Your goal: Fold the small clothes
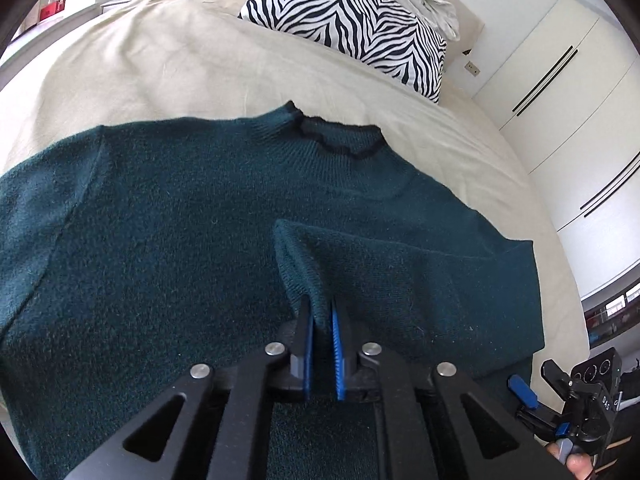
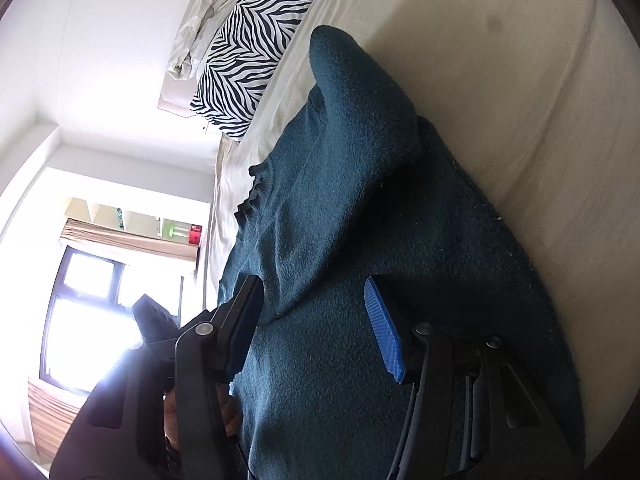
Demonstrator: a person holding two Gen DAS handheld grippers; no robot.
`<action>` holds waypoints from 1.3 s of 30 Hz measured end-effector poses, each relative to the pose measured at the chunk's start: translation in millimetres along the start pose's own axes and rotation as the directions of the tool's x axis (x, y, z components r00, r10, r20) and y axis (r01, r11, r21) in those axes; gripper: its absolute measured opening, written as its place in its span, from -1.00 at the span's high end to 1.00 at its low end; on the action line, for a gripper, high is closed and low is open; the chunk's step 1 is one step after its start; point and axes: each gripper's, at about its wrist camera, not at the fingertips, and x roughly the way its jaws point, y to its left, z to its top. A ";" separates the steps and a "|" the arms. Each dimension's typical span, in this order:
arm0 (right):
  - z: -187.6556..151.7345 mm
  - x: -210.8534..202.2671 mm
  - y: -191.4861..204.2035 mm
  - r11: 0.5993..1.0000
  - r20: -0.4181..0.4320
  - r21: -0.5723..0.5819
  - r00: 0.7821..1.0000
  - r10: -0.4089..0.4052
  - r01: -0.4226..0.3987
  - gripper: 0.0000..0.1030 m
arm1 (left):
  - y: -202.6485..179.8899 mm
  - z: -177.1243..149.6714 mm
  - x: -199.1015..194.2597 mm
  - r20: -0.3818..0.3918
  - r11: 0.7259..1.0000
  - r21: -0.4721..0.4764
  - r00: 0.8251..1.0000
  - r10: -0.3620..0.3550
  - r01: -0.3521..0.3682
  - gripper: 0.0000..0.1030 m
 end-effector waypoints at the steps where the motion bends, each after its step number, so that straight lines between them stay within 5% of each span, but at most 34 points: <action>1: 0.5 -1.0 -1.0 1.000 0.004 0.005 1.000 0.004 -0.004 0.00 | 0.8 0.8 -7.7 0.028 1.000 -0.007 1.000 -0.006 0.006 0.84; 5: 3.7 -5.1 -6.1 0.999 0.023 0.038 0.999 0.030 -0.031 0.00 | 13.9 3.4 -40.4 0.163 0.999 -0.053 0.987 -0.004 0.013 0.84; 10: 11.2 -3.5 -8.2 0.992 0.039 0.107 0.997 0.066 -0.070 -0.05 | 46.3 3.7 -44.1 0.204 0.992 -0.126 0.979 -0.002 0.028 0.84; 17: 37.0 7.6 -12.1 0.971 0.107 0.196 0.988 0.114 -0.134 -0.09 | 65.1 -5.1 -37.1 0.207 0.985 -0.170 0.977 0.048 -0.012 0.84; 26: 46.9 -8.7 -28.8 0.955 0.201 0.240 0.971 0.129 -0.176 -0.08 | 62.5 -10.7 -33.1 0.211 0.986 -0.167 0.977 0.013 0.023 0.84; 33: 15.6 24.4 -1.3 0.969 0.013 0.241 0.999 0.052 -0.054 -0.09 | 55.4 -6.8 -36.8 0.212 0.986 -0.162 0.977 -0.013 0.048 0.84; 39: 44.1 31.2 -8.1 0.957 0.153 0.268 0.986 0.070 -0.110 -0.08 | 61.5 -4.4 -34.6 0.209 0.979 -0.194 0.978 -0.014 0.055 0.84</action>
